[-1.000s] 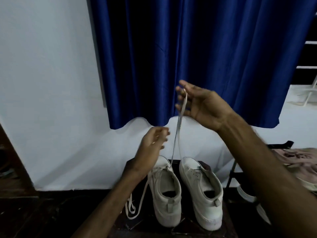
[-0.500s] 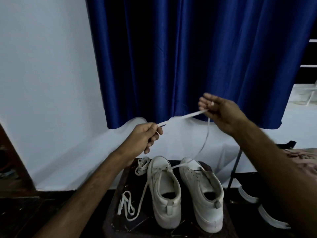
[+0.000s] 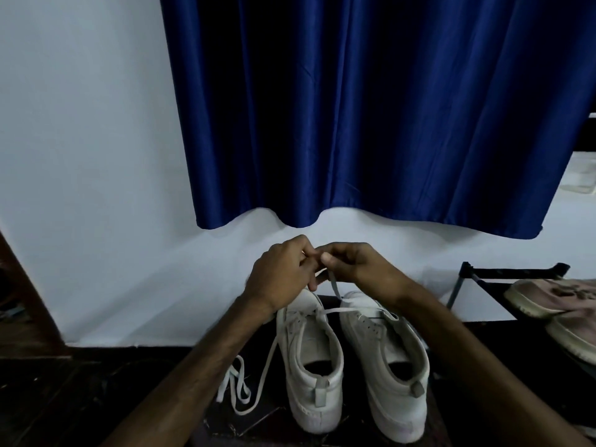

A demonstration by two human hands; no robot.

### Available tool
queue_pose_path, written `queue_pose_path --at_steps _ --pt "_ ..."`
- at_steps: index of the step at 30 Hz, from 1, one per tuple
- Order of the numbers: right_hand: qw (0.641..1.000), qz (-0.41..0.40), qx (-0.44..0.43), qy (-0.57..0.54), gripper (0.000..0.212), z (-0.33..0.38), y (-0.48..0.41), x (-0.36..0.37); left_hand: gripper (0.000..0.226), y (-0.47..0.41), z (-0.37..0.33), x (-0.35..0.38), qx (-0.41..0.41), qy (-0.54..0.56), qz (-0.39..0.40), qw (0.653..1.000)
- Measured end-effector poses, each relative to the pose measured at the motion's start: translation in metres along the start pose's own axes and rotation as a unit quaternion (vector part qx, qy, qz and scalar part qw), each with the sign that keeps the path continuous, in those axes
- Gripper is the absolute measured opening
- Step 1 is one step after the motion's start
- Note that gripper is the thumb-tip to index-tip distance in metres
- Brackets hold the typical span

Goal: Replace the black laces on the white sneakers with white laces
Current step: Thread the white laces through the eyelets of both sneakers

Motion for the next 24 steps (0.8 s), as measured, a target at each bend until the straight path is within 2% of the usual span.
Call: queue_pose_path --at_steps 3,7,10,11,14,16,18,20,24 --pt "0.999 -0.036 0.031 -0.026 0.017 -0.014 -0.004 -0.003 0.017 0.005 0.006 0.007 -0.024 0.018 -0.003 1.0" --pt "0.995 -0.005 0.089 -0.042 0.008 -0.031 -0.007 -0.002 0.032 0.019 0.028 0.015 -0.089 0.056 0.025 0.994" --pt "0.994 -0.024 0.107 -0.019 0.011 -0.043 -0.008 -0.003 0.064 0.036 0.047 0.024 -0.152 0.039 0.099 0.983" --pt "0.993 -0.038 0.114 -0.013 0.012 -0.047 -0.01 -0.004 0.069 0.041 0.049 0.029 -0.164 0.043 0.129 0.977" --pt "0.989 -0.056 0.135 0.021 0.01 -0.058 -0.016 0.004 0.062 0.056 0.045 0.047 -0.18 0.084 0.192 0.961" --pt "0.988 -0.05 0.127 0.079 0.011 -0.064 -0.021 0.016 0.045 0.06 0.048 0.052 -0.165 0.049 0.167 0.971" --pt "0.985 -0.036 0.111 0.125 0.01 -0.07 -0.023 0.026 0.03 0.062 0.055 0.048 -0.174 0.049 0.098 0.979" --pt "0.985 -0.02 0.097 0.143 0.01 -0.075 -0.024 0.03 0.031 0.065 0.065 0.045 -0.204 0.096 0.037 0.974" --pt "0.985 -0.003 0.094 0.142 0.007 -0.078 -0.023 0.031 0.027 0.072 0.071 0.046 -0.245 0.218 0.014 0.944"
Point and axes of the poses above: each hand's wrist, its own y-axis away from the middle knuckle, its own x-axis out of the palm, z = x × y, the point moved 4 cm from there along -y, towards the middle knuckle, and after that the axes turned 4 degrees about x, right-handed, at the moved point
